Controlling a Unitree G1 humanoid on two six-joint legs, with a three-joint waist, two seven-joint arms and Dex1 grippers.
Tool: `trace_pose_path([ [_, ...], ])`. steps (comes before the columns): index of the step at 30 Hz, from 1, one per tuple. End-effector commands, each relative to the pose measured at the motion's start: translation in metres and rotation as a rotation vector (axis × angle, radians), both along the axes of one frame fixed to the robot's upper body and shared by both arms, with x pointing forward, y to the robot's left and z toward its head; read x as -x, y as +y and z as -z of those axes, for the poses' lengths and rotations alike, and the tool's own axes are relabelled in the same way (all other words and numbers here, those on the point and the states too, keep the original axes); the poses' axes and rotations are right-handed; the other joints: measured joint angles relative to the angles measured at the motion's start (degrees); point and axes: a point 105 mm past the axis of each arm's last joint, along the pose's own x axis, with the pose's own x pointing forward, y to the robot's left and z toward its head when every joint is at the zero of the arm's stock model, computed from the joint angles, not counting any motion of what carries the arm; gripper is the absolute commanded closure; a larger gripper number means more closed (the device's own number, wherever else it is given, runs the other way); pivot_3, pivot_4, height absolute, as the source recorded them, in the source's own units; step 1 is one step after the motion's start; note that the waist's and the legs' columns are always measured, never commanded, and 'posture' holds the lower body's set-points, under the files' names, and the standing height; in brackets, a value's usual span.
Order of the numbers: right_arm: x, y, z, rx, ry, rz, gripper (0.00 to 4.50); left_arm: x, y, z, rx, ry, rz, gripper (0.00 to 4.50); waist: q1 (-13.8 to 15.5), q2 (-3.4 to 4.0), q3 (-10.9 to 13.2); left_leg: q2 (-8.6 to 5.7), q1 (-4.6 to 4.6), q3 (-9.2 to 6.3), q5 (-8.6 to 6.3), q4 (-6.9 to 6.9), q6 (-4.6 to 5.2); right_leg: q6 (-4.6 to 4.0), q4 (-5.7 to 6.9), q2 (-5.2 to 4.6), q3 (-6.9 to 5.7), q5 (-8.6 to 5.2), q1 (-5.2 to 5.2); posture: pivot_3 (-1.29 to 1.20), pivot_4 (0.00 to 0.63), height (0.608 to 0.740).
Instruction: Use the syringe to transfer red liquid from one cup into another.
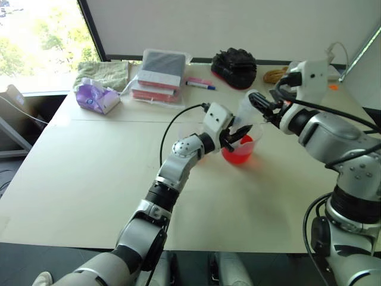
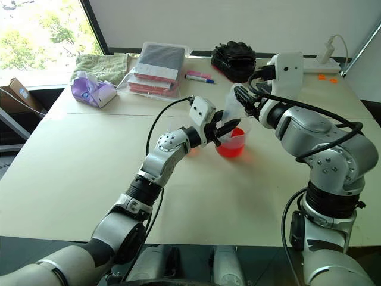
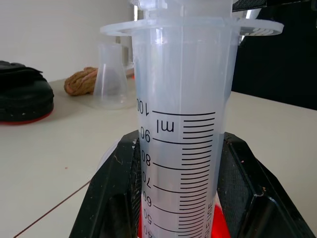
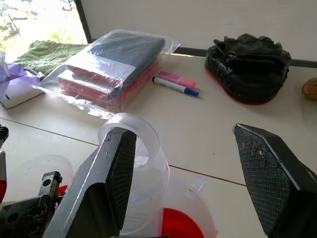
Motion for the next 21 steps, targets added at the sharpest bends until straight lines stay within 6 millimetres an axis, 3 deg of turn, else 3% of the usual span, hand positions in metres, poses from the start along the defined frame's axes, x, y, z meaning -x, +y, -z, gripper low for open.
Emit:
trace_pose_path([
  [1,-0.003,0.001,-0.008,0.0,-0.025,0.02,3.1,0.009,-0.007,-0.008,0.008,-0.044,0.037,2.95,0.0,0.0,0.0,0.0,0.0,0.0,0.0,0.0,0.0,0.0,0.0,0.0,0.0,0.0,0.0,0.0,0.15,0.74],
  [3,-0.003,0.005,-0.009,-0.009,-0.026,0.009,4.17,0.009,-0.007,-0.008,0.007,-0.043,0.036,2.95,0.0,0.0,0.0,0.0,0.0,0.0,0.0,0.0,0.0,0.0,0.0,0.0,0.0,0.0,0.0,0.0,0.15,0.74],
  [4,-0.003,0.006,-0.01,-0.013,-0.026,0.006,4.47,0.009,-0.008,-0.008,0.008,-0.042,0.037,2.95,0.0,0.0,0.0,0.0,0.0,0.0,0.0,0.0,0.0,0.0,0.0,0.0,0.0,0.0,0.0,0.0,0.15,0.74],
  [11,-0.002,0.009,-0.012,-0.026,-0.037,-0.008,4.47,0.011,-0.01,-0.005,0.004,-0.034,0.047,2.95,0.0,0.0,0.0,0.0,-0.01,0.0,-0.01,-0.01,0.01,0.0,-0.02,-0.01,-0.01,0.0,0.0,0.0,0.15,0.74],
  [21,0.008,0.006,-0.04,-0.109,-0.146,-0.049,4.47,0.016,-0.016,-0.002,0.006,-0.017,0.084,2.95,-0.1,0.0,0.0,0.0,-0.02,-0.01,-0.01,-0.03,0.02,0.0,-0.04,-0.01,-0.01,0.0,0.0,0.0,0.15,0.74],
])
